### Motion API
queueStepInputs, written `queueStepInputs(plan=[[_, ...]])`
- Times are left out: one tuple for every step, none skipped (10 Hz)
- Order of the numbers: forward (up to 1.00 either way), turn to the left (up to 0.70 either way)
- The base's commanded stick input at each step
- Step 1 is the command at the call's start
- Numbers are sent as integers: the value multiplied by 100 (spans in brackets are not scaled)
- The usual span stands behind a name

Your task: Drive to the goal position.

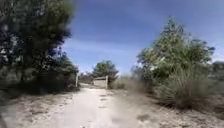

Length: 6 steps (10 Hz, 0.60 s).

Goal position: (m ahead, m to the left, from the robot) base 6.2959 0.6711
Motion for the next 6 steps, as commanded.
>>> queueStepInputs(plan=[[70,0],[70,0],[70,0],[70,0],[70,0],[70,0]])
